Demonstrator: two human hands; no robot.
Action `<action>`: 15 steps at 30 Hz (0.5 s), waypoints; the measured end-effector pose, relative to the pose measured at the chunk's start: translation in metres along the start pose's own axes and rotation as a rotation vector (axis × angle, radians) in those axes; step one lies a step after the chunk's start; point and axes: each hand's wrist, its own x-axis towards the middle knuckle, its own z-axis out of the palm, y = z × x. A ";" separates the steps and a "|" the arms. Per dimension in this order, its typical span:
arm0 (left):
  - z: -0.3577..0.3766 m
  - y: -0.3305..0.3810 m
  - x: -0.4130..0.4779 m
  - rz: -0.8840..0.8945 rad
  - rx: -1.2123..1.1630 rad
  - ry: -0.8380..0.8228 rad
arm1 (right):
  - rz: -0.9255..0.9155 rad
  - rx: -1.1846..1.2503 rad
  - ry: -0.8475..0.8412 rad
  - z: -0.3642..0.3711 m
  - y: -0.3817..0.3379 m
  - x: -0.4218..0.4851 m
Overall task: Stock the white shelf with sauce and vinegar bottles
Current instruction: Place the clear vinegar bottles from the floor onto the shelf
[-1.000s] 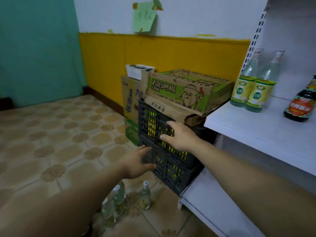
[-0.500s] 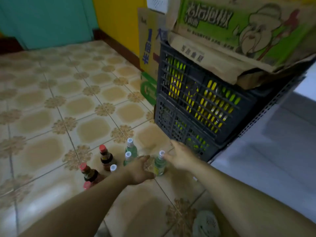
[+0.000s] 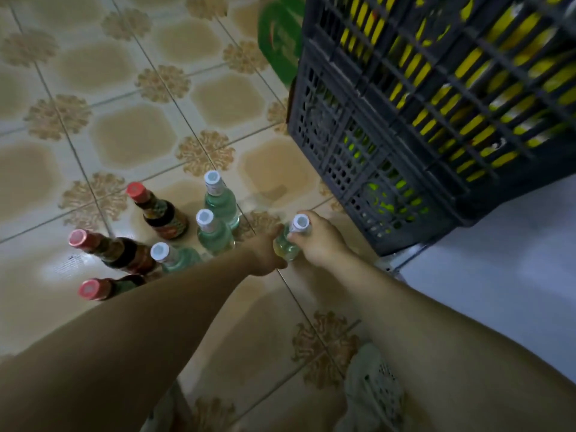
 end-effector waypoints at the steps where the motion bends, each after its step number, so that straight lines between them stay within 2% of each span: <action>1: 0.003 -0.004 0.005 -0.002 -0.028 0.012 | -0.006 0.021 0.008 0.004 0.001 0.001; 5: 0.003 -0.003 -0.005 -0.008 -0.055 0.021 | -0.023 0.076 0.010 0.006 0.003 -0.013; 9: -0.013 0.012 -0.041 0.025 -0.049 0.020 | -0.100 0.121 0.082 -0.021 -0.016 -0.052; 15: -0.050 0.056 -0.145 0.266 -0.190 0.087 | -0.336 0.288 0.276 -0.088 -0.087 -0.146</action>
